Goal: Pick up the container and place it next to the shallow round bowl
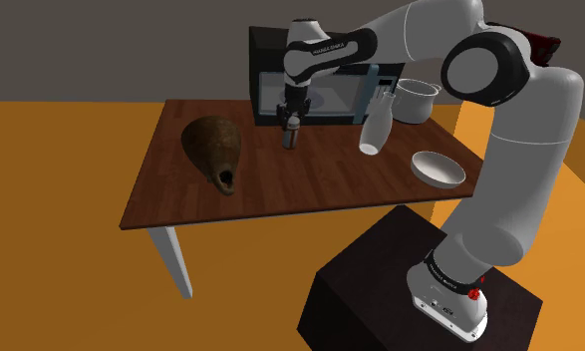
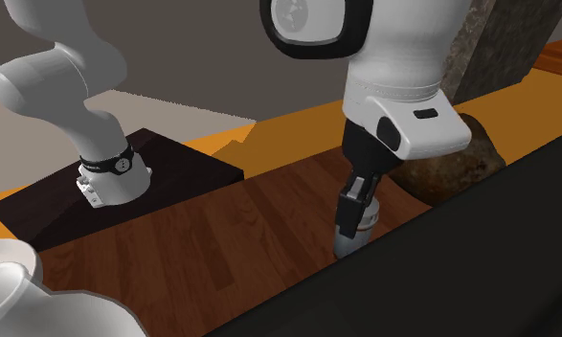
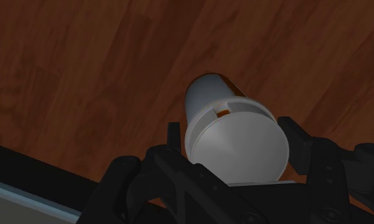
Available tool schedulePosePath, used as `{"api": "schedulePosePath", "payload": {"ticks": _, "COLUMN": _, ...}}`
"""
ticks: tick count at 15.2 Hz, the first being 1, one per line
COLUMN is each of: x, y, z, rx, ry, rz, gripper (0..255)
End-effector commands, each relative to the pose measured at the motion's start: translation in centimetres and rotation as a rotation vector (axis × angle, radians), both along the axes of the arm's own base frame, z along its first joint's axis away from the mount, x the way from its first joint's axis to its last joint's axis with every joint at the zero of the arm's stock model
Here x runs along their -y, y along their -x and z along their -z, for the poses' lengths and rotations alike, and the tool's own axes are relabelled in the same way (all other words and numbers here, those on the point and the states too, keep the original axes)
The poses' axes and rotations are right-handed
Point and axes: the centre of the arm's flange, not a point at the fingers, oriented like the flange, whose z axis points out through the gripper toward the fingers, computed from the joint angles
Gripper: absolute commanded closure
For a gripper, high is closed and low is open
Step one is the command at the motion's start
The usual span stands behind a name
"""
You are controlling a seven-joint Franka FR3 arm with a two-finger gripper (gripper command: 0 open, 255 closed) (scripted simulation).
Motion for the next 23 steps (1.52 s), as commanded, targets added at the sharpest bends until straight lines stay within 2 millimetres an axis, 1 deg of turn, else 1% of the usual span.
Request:
{"api": "schedulePosePath", "payload": {"ticks": 1, "x": 0.0, "y": 0.0, "z": -1.1, "rx": 0.000, "ry": 0.000, "rz": 0.000, "gripper": 255}}
{"api": "schedulePosePath", "payload": {"ticks": 23, "x": 0.0, "y": 0.0, "z": -12.7, "rx": 0.000, "ry": 0.000, "rz": 0.000, "gripper": 255}}
